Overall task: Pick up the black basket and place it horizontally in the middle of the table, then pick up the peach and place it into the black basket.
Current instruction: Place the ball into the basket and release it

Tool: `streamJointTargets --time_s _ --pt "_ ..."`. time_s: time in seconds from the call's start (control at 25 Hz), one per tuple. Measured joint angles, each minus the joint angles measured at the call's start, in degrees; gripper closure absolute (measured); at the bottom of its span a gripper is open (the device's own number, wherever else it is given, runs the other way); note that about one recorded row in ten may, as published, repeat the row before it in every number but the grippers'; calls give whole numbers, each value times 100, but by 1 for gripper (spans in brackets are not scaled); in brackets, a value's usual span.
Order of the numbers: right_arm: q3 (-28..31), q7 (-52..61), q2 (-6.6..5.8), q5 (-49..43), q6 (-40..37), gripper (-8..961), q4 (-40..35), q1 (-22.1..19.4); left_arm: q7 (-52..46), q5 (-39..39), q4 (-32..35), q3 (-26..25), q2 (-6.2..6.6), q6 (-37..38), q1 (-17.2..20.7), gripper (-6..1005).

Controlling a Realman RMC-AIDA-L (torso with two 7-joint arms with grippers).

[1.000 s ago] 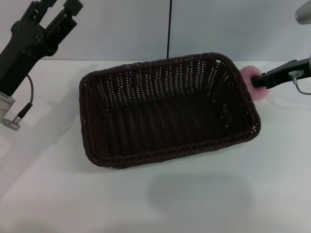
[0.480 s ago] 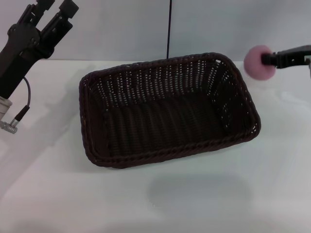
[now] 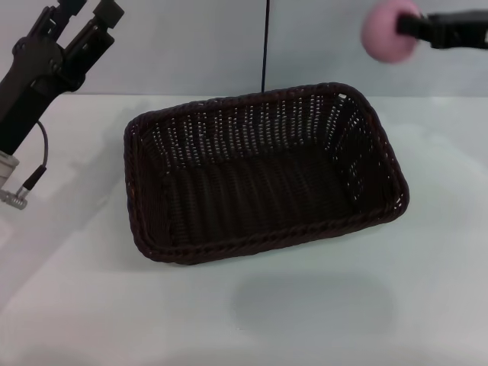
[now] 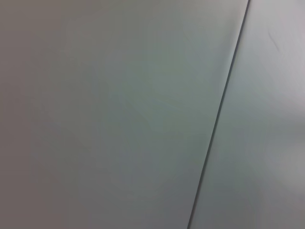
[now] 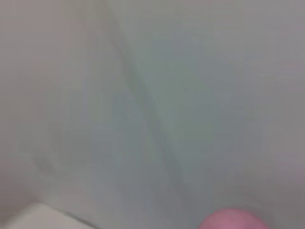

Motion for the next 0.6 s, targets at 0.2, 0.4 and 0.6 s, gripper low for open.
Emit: streamJointTargets --time_s 0.2,0.4,0.6 --pt "-520 -643 -31 707 -671 888 335 212 3 1 -95 -10 1 -18 -24 165" --pt "-1173 -680 -36 214 -631 880 522 489 17 1 -131 -10 8 -20 -44 168" --pt "-1346 -684 -20 -15 -625 838 639 588 15 1 -132 -10 9 -19 -44 170"
